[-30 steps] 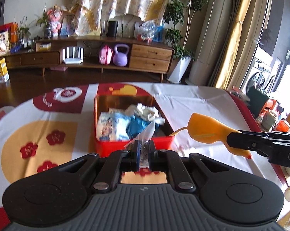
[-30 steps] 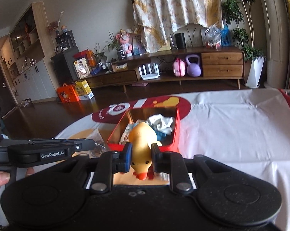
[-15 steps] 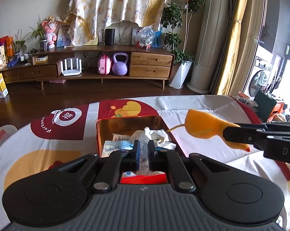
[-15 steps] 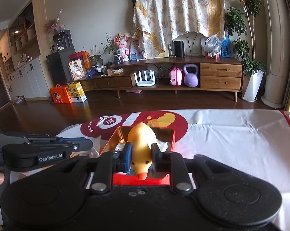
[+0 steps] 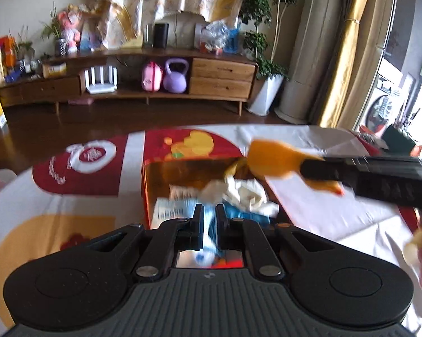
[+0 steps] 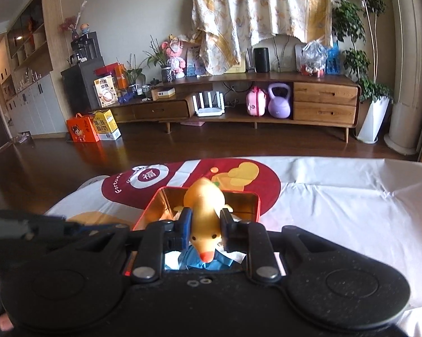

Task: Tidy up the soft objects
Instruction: 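Lower the duck into the tin with the right gripper while the left gripper opens on the bag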

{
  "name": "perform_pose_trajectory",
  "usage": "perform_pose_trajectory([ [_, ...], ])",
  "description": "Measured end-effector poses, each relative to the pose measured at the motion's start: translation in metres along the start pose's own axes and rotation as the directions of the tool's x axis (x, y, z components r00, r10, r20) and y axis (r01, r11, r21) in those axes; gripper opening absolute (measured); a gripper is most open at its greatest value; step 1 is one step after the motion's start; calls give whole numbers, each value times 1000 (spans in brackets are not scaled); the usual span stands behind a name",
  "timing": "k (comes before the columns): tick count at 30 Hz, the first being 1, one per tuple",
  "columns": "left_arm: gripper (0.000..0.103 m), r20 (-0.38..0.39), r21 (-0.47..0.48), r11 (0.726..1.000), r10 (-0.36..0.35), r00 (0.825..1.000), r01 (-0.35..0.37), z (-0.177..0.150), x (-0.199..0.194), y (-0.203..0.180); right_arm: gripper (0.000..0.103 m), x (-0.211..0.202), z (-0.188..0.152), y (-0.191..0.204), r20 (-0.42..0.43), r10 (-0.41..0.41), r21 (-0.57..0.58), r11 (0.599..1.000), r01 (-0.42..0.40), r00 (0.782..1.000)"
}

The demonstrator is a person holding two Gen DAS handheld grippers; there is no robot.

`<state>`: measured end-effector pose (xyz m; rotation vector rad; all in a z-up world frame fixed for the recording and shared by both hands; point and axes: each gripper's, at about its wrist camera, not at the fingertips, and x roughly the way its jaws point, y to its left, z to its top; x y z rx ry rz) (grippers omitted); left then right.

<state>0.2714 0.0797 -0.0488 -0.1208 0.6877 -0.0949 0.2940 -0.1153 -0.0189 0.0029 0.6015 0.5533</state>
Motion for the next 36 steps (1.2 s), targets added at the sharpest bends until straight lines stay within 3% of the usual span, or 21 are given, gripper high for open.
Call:
perform_pose_trajectory([
  [10, 8, -68, 7, 1000, 0, 998, 0, -50, -5, -3, 20, -3, -14, -3, -29, 6, 19, 1000, -5, 1000],
  [13, 13, -79, 24, 1000, -5, 997, 7, -58, -6, -8, 20, -4, -13, -2, -28, 9, 16, 1000, -9, 1000],
  [16, 32, -91, 25, 999, -22, 996, 24, -65, -6, -10, 20, -4, -14, -1, -29, 12, 18, 1000, -11, 1000],
  [18, 64, -91, 22, 999, -36, 995, 38, -69, -6, -11, 20, -4, -13, -1, -29, 12, 17, 1000, -11, 999],
  [20, 71, -80, 19, 999, -43, 996, 44, -73, -7, -12, 20, -4, -14, -1, -28, 11, 19, 1000, -10, 1000],
  [26, 71, -137, 66, 998, -10, 990, 19, -82, 14, -18, 20, -3, -16, 2, -30, 8, 24, 1000, -7, 1000],
  [36, 70, -123, 134, 989, 81, 989, -64, -93, 39, -27, 20, -1, -20, 4, -36, 6, 32, 999, -4, 999],
])
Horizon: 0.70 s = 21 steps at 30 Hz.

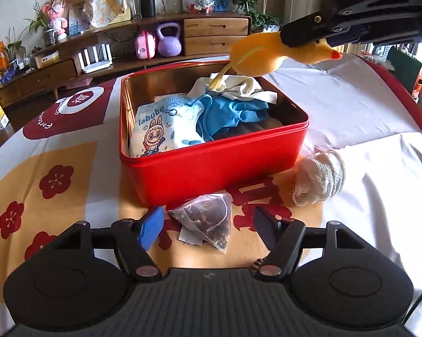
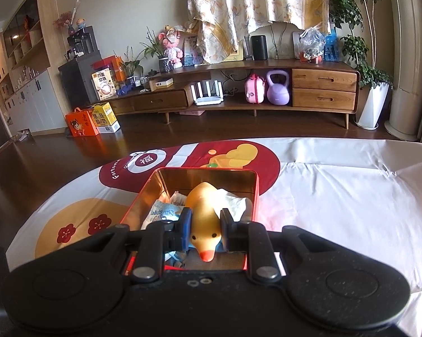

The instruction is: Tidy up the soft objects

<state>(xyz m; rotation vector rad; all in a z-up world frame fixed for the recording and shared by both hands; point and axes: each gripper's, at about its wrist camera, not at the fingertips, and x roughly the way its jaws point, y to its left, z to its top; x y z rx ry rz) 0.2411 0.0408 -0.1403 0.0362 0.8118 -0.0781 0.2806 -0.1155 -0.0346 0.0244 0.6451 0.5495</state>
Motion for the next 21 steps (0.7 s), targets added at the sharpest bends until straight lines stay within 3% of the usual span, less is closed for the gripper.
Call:
perform_pose_trajectory([
  [1, 68, 0, 3, 1000, 3, 1000, -3, 0, 1, 0, 20, 0, -1, 1, -1, 0, 1, 1000, 0, 1000],
  [6, 40, -19, 21, 999, 25, 1000, -24, -1, 8, -4, 20, 2, 1, -5, -1, 0, 1, 1000, 0, 1000],
  [10, 36, -11, 47, 998, 43, 999, -43, -4, 9, -8, 20, 1, 1, -4, -2, 0, 2, 1000, 0, 1000],
  [15, 16, 16, 75, 996, 55, 998, -56, -5, 4, -14, 20, 3, 0, -7, -3, -2, 5, 1000, 2, 1000],
  [21, 14, 54, 52, 998, 38, 998, -41, -3, -7, -10, 20, 4, -2, -10, -2, -2, 7, 1000, 2, 1000],
])
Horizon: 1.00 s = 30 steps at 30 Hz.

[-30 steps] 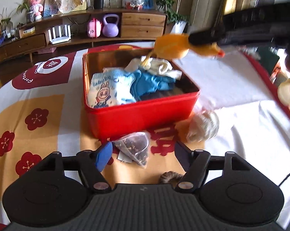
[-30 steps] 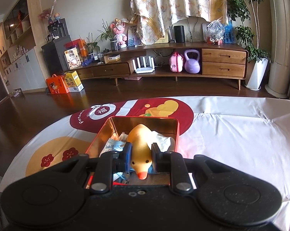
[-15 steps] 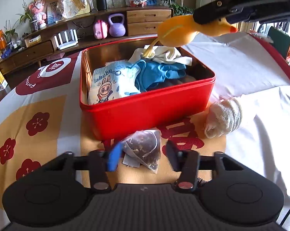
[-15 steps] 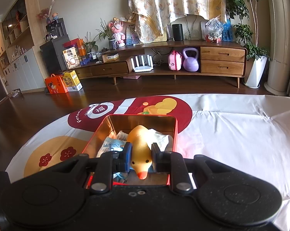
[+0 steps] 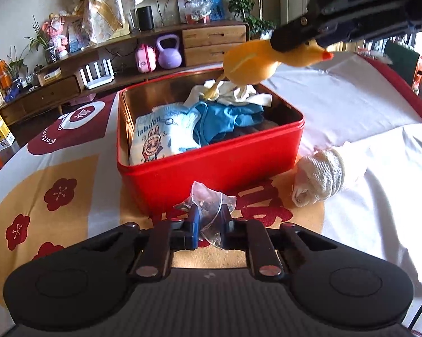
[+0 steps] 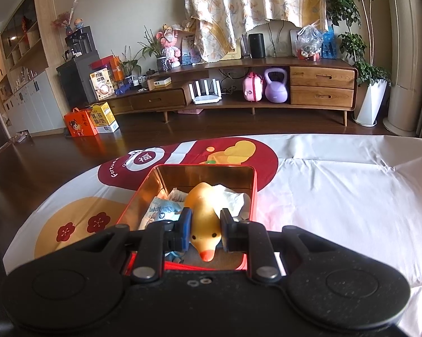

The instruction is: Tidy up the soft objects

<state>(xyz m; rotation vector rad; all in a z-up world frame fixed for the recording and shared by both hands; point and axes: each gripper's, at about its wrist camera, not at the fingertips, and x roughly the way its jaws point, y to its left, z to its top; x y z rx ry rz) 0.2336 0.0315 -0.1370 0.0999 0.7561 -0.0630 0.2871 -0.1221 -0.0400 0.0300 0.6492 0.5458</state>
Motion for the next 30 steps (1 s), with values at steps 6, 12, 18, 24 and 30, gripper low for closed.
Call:
perform_pose_trajectory([
  [6, 14, 30, -46, 998, -37, 999, 38, 3, -19, 10, 20, -5, -1, -2, 13, 2, 1, 1000, -2, 1000],
  [12, 14, 75, -98, 992, -75, 994, 82, 15, -49, 17, 20, -20, 4, 2, 34, 7, -4, 1000, -7, 999],
  [18, 14, 129, -138, 986, -76, 989, 93, 47, -65, 30, 20, -26, 7, 4, 51, 15, -12, 1000, -14, 999],
  [24, 14, 153, -122, 990, -49, 987, 68, 78, -56, 40, 20, -19, 12, 5, 51, 19, -20, 1000, -18, 998],
  [30, 14, 123, -155, 986, -45, 991, 64, 99, -26, 54, 20, -6, 11, 1, 48, 16, -16, 1000, -15, 999],
])
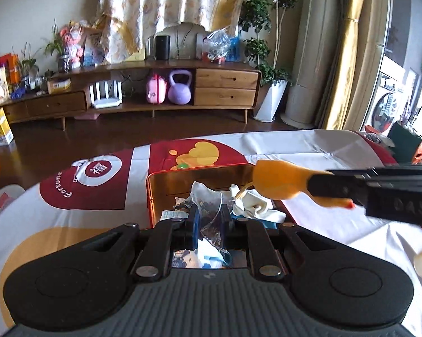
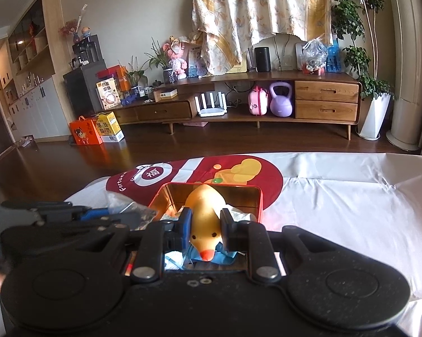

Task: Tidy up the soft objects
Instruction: 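Lower the plastic bag into the tin and open the left gripper while the right gripper releases the duck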

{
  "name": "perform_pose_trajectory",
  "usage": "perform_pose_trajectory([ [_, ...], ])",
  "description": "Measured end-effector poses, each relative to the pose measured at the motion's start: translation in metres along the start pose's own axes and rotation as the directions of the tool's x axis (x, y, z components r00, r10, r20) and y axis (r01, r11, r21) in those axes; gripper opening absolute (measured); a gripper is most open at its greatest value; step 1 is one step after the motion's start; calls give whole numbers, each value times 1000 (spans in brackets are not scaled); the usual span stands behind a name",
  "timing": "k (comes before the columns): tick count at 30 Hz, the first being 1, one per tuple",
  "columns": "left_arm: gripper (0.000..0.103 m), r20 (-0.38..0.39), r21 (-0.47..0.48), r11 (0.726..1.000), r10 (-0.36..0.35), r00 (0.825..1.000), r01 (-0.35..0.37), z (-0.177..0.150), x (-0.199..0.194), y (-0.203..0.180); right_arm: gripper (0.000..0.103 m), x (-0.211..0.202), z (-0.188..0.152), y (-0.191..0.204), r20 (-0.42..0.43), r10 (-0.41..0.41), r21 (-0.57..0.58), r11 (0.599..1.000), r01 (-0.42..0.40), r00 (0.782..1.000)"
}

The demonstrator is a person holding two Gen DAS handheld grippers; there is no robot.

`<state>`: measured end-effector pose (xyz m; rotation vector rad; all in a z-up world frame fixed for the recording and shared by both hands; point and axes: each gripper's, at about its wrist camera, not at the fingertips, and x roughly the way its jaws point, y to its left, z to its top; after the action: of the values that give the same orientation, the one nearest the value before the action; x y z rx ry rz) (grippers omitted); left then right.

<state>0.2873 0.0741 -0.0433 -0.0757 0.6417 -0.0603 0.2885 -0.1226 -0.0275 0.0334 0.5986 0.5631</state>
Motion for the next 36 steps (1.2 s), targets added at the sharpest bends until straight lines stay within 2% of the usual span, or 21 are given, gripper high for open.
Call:
perform_pose_trajectory([
  [11, 14, -59, -8, 1000, 17, 998, -18, 3, 50, 5, 20, 32, -12, -8, -47, 1, 25, 1000, 0, 999],
  [22, 14, -153, -27, 1000, 8, 988, -12, -14, 79, 6, 22, 53, -28, -6, -131, 8, 15, 1000, -6, 991],
  [31, 14, -204, -7, 1000, 13, 979, -15, -27, 86, 4, 27, 54, -35, -4, -155, 10, 4, 1000, -9, 988],
  [36, 14, -216, 8, 1000, 25, 976, -24, -27, 83, 2, 35, 49, -34, -5, -144, 13, 18, 1000, -10, 989],
])
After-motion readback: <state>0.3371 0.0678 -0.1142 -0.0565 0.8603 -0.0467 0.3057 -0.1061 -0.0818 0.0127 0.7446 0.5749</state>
